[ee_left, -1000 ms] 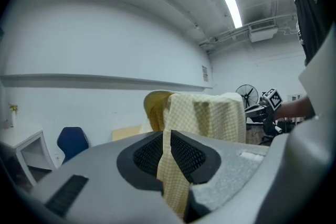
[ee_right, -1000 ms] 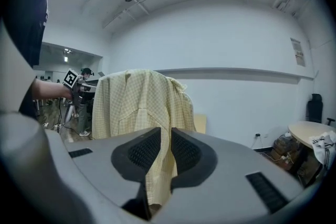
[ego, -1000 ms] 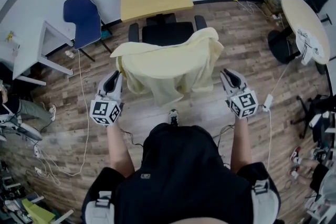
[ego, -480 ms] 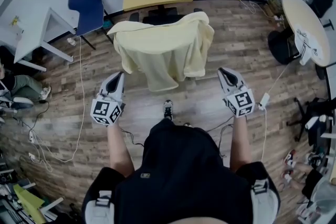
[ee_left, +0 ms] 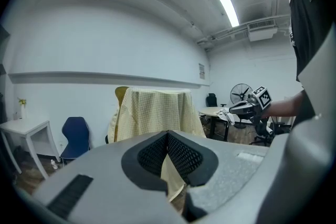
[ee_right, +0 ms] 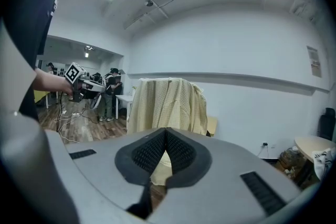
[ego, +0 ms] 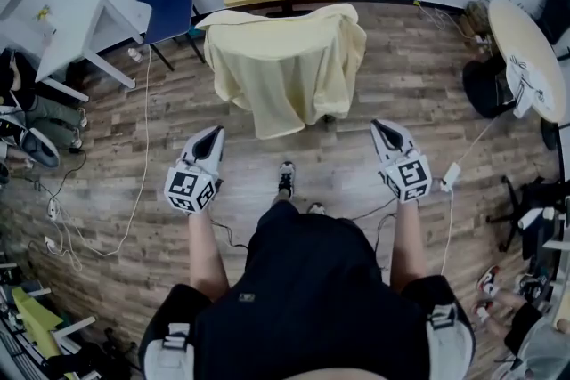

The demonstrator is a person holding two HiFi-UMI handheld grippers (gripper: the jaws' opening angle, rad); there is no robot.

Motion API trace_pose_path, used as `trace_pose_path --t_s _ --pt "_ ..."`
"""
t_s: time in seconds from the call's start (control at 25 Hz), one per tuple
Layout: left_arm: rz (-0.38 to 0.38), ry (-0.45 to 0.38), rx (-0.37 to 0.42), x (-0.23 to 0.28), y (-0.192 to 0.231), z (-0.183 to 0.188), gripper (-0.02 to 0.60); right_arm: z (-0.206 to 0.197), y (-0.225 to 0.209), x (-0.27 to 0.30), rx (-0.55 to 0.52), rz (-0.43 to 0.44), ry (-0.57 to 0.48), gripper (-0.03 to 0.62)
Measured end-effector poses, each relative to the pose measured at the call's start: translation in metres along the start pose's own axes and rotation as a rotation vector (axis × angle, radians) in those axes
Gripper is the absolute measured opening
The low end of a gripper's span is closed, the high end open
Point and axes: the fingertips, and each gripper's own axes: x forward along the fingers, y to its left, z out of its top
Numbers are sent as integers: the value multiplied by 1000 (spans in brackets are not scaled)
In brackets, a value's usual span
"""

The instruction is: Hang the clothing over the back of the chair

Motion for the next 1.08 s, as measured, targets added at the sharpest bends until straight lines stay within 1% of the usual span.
trace_pose_path --t_s 0.12,0.4,0.52,0.72,0.96,1.08 --pt "20 -7 -9 -15 -6 -2 0 1 10 -7 -12 22 -10 -5" --pt "37 -9 -11 -40 -18 -12 0 -12 25 -27 -2 30 26 -5" --pt "38 -8 -6 -42 -23 -12 0 -17 26 -30 -8 38 2 -5" --pt "35 -7 2 -44 -26 -9 0 -16 26 -37 19 16 37 -4" --pt "32 -2 -4 -40 -24 -9 0 -15 26 -30 0 34 -5 -5" --pt "30 1 -8 -37 -23 -11 0 -17 26 -30 18 24 26 -5"
